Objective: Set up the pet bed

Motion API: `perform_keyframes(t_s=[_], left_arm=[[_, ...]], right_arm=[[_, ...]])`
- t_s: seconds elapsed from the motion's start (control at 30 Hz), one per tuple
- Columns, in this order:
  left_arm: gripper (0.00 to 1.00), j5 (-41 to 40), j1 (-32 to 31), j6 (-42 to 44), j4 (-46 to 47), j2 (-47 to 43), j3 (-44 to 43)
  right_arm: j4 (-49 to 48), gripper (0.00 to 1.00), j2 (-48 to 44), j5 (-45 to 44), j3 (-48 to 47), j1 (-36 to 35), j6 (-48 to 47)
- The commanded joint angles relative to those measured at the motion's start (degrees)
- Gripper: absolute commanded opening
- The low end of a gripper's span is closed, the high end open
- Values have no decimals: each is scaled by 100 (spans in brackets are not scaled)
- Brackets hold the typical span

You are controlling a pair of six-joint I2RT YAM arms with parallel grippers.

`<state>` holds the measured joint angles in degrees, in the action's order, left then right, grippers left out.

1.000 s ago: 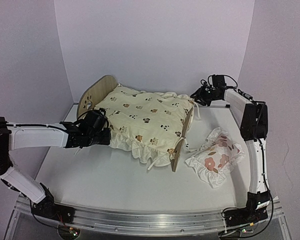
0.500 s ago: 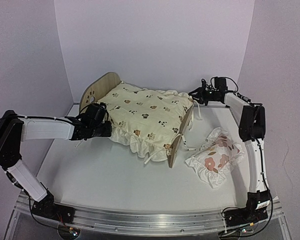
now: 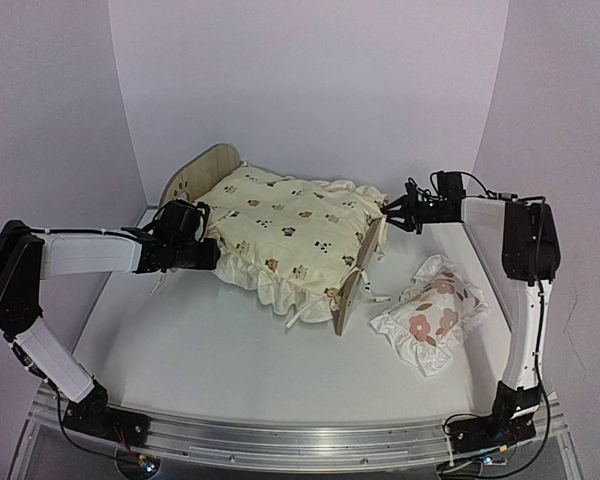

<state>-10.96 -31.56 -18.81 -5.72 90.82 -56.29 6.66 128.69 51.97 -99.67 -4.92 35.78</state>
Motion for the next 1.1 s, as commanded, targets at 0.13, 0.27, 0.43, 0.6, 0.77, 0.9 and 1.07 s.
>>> perform_keyframes(t_s=[0.13,0.27,0.43,0.6,0.77,0.9,1.07], left_arm=[[37,-638,440,-221,226,-133,419],[44,-509,436,-293,-111,-634,673],[60,-217,433,-321,-614,-1272,754],[69,-88,422,-422,-964,-1935,917],[71,256,402,-471,-1146,-2322,980],[72,741,328,-400,-996,-2535,1221],[72,1072,283,-403,-760,-2591,1463]], right_arm=[[718,41,-1268,132,1205,-709,-486],[723,57,-1687,-810,1078,-414,-398],[653,59,-1203,-1377,315,125,-1],[494,52,208,-1011,-1367,443,658],[367,39,1575,-776,-2908,445,1072],[-800,29,2311,-123,-3402,321,1419],[-914,24,2724,43,-3641,133,1111]])
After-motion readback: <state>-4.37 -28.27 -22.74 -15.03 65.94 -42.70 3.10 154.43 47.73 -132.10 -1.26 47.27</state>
